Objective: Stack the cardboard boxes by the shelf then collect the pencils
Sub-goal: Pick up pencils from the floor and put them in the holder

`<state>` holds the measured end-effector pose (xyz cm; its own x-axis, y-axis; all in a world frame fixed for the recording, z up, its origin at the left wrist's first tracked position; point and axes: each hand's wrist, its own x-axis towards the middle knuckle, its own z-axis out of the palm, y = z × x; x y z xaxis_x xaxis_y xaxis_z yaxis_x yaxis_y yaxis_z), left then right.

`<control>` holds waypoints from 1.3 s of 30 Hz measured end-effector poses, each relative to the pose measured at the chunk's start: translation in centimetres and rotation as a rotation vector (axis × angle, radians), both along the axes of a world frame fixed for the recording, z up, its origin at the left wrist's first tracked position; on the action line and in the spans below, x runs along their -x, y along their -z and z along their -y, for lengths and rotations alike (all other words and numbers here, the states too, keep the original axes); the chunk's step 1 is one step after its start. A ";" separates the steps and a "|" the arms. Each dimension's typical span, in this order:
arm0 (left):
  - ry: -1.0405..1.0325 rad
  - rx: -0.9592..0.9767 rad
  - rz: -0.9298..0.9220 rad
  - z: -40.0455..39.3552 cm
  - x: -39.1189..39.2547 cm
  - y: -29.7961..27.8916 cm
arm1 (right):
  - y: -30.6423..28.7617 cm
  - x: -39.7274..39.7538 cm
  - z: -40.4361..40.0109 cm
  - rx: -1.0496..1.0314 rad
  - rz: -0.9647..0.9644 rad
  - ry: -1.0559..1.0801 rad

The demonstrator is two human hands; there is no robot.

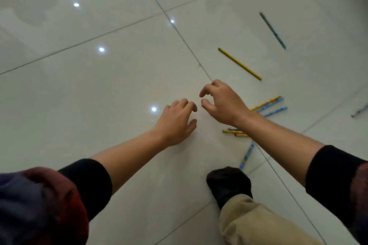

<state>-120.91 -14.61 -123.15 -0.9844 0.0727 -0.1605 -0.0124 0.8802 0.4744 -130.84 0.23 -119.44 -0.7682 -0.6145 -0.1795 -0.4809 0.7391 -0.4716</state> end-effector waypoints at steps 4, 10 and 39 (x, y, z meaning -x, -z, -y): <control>0.131 -0.029 -0.072 -6.2 1.0 0.2 | 0.6 0.0 -5.9 0.004 -0.033 0.179; 0.268 0.036 -0.080 -11.9 -0.1 -0.2 | 1.3 -1.6 -12.4 -0.020 -0.051 0.307; 0.212 0.341 -0.021 -18.3 5.5 0.8 | 3.8 -0.6 -23.5 -0.001 -0.084 0.371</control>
